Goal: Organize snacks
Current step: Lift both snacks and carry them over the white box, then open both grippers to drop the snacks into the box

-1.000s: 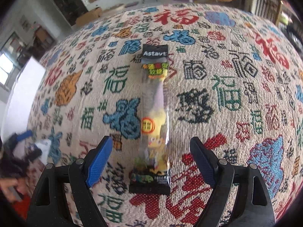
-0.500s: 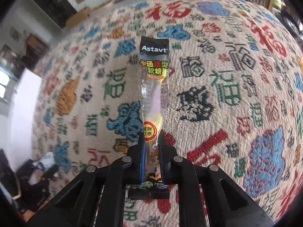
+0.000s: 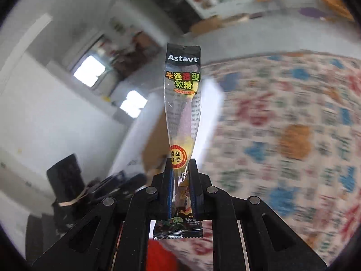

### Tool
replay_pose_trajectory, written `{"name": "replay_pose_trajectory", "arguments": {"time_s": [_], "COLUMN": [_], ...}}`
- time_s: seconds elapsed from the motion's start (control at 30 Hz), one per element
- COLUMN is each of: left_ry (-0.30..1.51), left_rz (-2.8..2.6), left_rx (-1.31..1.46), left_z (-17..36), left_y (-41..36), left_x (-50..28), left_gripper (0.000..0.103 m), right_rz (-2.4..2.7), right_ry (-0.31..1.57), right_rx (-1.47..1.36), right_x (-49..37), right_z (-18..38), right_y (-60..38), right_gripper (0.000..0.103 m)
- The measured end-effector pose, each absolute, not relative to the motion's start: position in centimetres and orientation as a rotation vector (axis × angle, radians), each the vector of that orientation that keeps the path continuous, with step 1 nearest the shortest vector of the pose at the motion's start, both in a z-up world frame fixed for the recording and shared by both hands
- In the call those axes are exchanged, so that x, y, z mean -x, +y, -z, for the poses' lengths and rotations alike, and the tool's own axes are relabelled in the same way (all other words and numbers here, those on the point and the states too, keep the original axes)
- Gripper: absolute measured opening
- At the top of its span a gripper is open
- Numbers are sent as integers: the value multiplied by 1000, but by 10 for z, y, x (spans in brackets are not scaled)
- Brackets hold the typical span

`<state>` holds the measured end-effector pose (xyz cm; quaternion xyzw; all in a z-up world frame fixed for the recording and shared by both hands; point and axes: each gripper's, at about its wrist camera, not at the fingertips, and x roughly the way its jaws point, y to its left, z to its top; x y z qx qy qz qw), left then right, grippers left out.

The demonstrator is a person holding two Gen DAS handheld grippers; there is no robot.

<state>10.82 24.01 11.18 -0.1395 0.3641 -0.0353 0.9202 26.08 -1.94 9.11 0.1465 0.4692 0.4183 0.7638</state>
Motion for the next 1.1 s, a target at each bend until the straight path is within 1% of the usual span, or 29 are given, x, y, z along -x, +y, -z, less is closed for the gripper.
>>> {"name": "replay_pose_trajectory", "arguments": {"time_s": [0.07,0.1,0.13,0.17,0.2,0.23,0.27,0.37,0.43,0.5,0.57,0.6,0.63,0.7,0.8,0.87,0.9,0.93,1.1], "left_ry": [759,769,778,787,793,799,803,801,813,795,737,708,693,640,520,495,503,532,827], "left_rz": [-29,-72,-124,-167,-188,-204,-219,-246,-271,-313,-370,-384,-388,-404,-549,-619,-622,-619,-574], "left_rx": [258,245,232,227,232,245,259,269,267,239,189,174,172,187,225,269,283,289,218], "left_z": [-107,-103,-97,-91,-86,-81,-77,-75,-77,-89,-107,-118,-125,-146,-167,-173,-173,-169,-124], "left_y": [272,282,292,302,309,314,318,317,310,295,282,276,271,259,242,247,250,253,266], "left_x": [-98,-95,-92,-88,-85,-83,-79,-74,-72,-64,-49,-39,-33,-14,23,41,45,43,8], "left_gripper": [45,48,55,59,69,78,81,82,82,82,83,87,96,103,103,103,103,103,103], "right_rz": [-964,-972,-974,-968,-956,-951,-936,-908,-899,-890,-888,-887,-890,-897,-913,-927,-934,-939,-897], "right_ry": [1008,999,978,959,945,940,933,905,884,863,843,834,825,807,788,788,789,792,841], "right_rx": [-268,-235,-176,-133,-89,-49,-14,1,-5,6,24,34,44,62,60,38,24,10,25], "right_x": [-255,-251,-249,-248,-247,-247,-246,-239,-234,-228,-219,-215,-209,-197,-178,-167,-159,-153,-134], "right_z": [-95,-95,-92,-90,-86,-80,-74,-70,-72,-78,-83,-87,-89,-91,-95,-100,-104,-106,-106], "right_y": [41,64,96,116,134,149,159,157,145,137,134,132,128,120,108,101,98,95,100], "right_gripper": [13,14,16,21,40,50,55,55,58,62,63,63,63,64,64,66,70,72,73]}}
